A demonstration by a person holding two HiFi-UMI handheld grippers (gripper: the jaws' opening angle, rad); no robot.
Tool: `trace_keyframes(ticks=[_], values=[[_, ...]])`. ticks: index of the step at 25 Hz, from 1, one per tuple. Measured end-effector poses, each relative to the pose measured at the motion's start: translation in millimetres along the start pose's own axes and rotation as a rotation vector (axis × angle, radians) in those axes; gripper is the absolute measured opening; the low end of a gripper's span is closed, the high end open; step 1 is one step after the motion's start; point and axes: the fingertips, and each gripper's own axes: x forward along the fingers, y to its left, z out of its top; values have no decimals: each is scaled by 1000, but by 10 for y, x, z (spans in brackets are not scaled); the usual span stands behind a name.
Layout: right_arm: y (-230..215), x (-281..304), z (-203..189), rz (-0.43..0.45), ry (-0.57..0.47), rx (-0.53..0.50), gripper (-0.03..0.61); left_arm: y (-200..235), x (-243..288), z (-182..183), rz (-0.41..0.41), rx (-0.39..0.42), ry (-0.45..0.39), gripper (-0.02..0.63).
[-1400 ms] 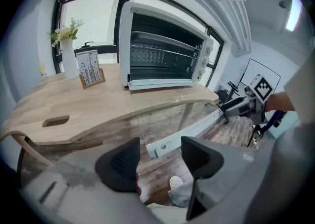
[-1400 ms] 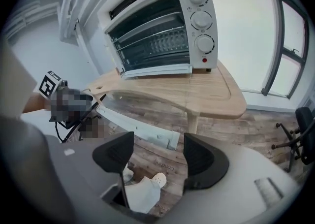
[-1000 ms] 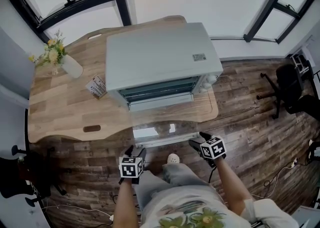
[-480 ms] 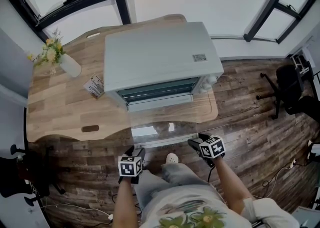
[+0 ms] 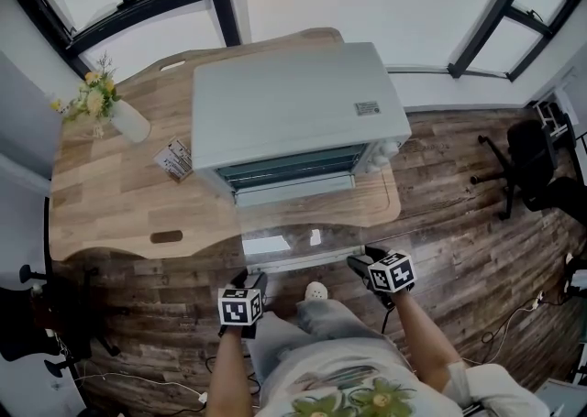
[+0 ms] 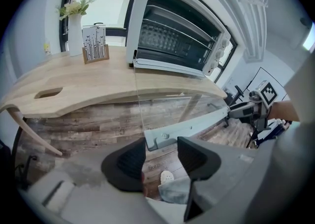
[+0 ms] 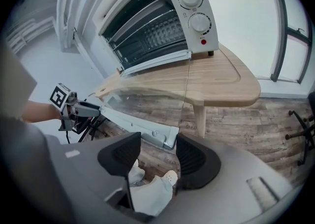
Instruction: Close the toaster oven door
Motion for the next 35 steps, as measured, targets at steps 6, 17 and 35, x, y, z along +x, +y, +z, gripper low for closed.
trace_keyframes(ticks=[6, 17, 35], values=[[21, -72, 29, -13, -33, 23, 218, -18, -48, 14, -6, 4, -6, 213], [91, -227, 95, -23, -84, 42, 218, -74, -201, 82, -9, 15, -22, 213], [251, -522, 289, -30, -188, 59, 235, -163, -528, 268, -1, 61, -93, 215]])
